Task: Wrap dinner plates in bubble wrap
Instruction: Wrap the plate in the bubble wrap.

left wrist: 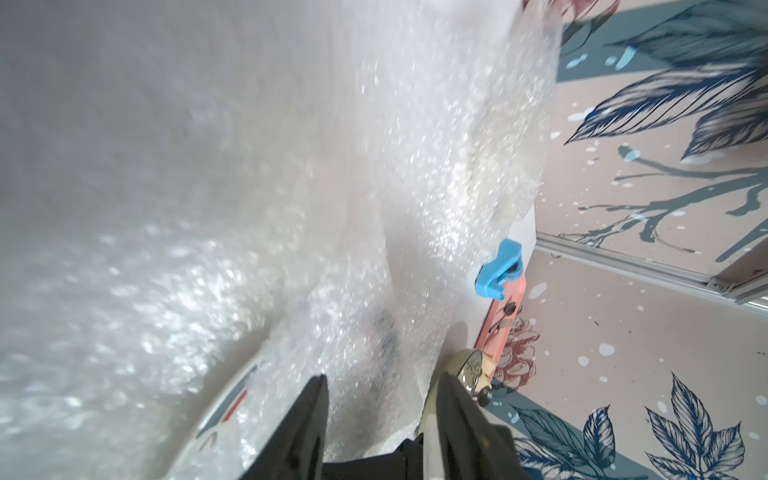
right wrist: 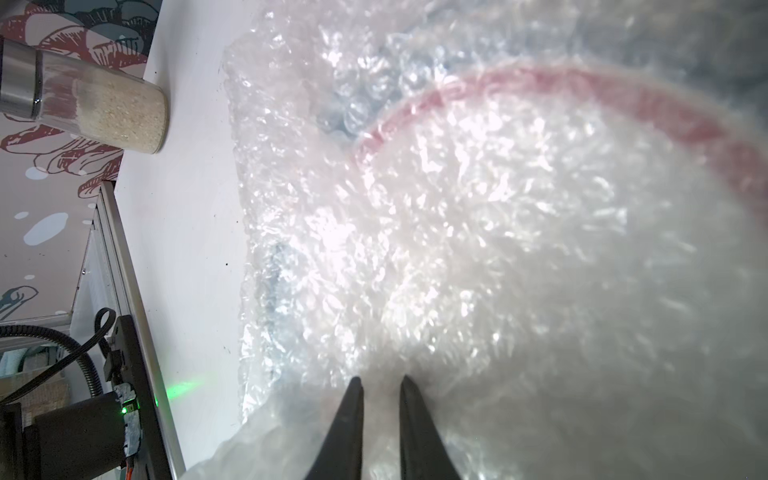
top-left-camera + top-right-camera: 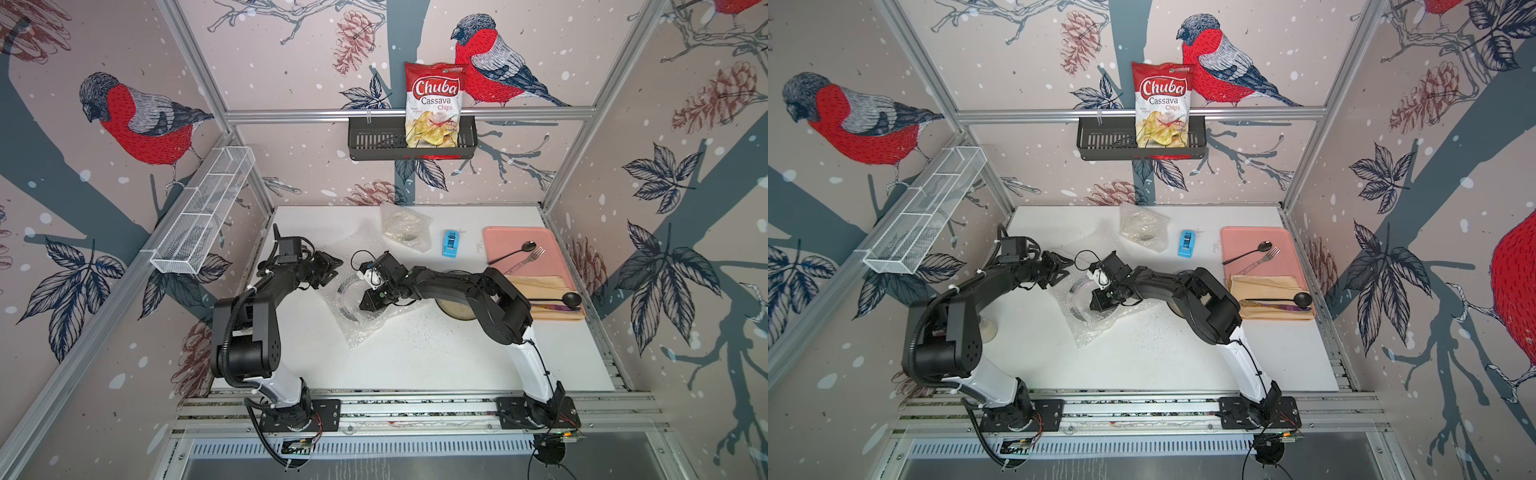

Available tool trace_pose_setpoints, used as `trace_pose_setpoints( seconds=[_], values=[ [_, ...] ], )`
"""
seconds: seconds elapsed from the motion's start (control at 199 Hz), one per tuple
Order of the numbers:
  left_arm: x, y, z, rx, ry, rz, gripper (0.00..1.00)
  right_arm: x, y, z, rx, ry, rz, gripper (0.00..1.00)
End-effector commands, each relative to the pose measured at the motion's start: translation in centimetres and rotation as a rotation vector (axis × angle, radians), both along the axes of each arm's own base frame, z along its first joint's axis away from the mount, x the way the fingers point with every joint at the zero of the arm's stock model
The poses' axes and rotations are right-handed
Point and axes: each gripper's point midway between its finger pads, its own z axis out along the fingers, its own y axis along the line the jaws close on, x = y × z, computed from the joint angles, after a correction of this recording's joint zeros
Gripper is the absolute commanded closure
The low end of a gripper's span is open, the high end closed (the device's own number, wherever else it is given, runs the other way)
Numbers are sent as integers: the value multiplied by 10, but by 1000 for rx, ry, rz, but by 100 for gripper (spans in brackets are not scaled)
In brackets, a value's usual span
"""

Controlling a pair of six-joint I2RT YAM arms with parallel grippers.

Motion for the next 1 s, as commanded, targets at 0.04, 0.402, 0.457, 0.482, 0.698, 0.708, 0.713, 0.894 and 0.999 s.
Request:
trace_pose_setpoints(
  seconds=[0.04,0.402,0.457,0.482,0.698,0.708,0.713,0.894,0.999],
  values=[
    [16,31,4,125,-35,28,48,-3,-10,-9,-46,22,-13,81],
    [65,57,-26,253,-29,13,45,3,-10,-7,-8,44,-5,81],
    [73,58,-26,245,-32,16,45,4,-11,-6,-4,44,-5,81],
    [77,58,-26,243,-35,20,46,4,-11,-6,-1,46,-4,81],
    [97,57,-40,217,1,16,46,6,-9,-7,10,53,0,81],
    [98,57,-41,217,2,16,46,6,-8,-7,11,52,2,81],
    [98,57,-41,217,3,16,46,6,-9,-7,10,52,1,81],
    [107,61,-54,221,41,24,47,8,-7,-6,16,49,3,81],
    [110,60,-59,211,57,26,56,7,-7,-8,16,54,6,81]
  ],
)
